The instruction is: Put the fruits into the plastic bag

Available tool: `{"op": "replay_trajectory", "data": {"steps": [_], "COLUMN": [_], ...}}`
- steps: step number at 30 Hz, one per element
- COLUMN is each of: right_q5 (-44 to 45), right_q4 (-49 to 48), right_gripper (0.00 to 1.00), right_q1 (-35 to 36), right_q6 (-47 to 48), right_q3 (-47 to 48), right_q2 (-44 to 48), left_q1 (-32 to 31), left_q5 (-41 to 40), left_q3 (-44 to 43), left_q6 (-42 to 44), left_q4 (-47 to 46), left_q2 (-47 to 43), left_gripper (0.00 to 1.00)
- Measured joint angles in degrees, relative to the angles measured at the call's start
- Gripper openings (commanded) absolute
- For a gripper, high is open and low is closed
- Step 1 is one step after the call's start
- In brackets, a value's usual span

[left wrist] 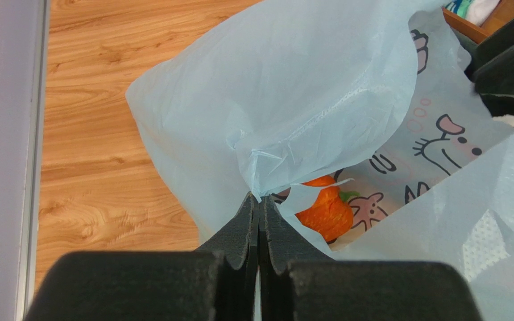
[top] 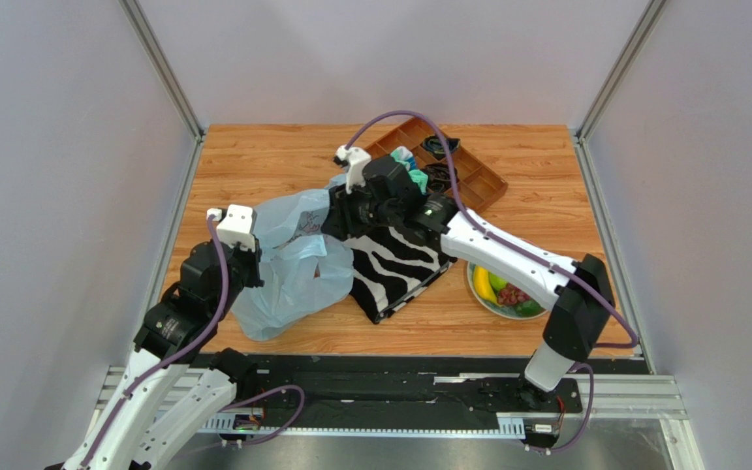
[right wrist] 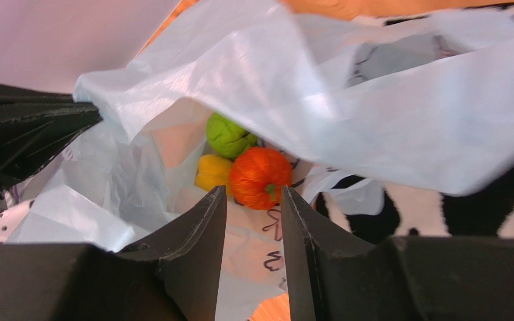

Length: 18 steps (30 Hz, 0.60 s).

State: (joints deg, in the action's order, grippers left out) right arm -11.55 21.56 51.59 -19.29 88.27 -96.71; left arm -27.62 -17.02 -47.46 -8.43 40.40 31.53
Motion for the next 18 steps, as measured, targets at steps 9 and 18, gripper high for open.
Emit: {"op": "replay_trajectory", "data": {"steps": [9, 18], "right_q5": [7.85, 27.39], "right_q4": [2.03, 16.50], "right_gripper": [0.44, 0.50], "right_q1": [-7.45, -16.61], "right_q6": [0.96, 1.77], "right_q3": [-10.62, -20.00], "right_q2": [9.51, 23.41], "left_q1": [0.00, 0.00], "left_q5": [0.00, 0.02], "left_q3": [0.00, 0.00], "left_q6": [0.00, 0.00], "left_q4": [0.04, 0.02], "left_q2": [-0.04, -0.17], "left_gripper": [0.00, 0.00]}}
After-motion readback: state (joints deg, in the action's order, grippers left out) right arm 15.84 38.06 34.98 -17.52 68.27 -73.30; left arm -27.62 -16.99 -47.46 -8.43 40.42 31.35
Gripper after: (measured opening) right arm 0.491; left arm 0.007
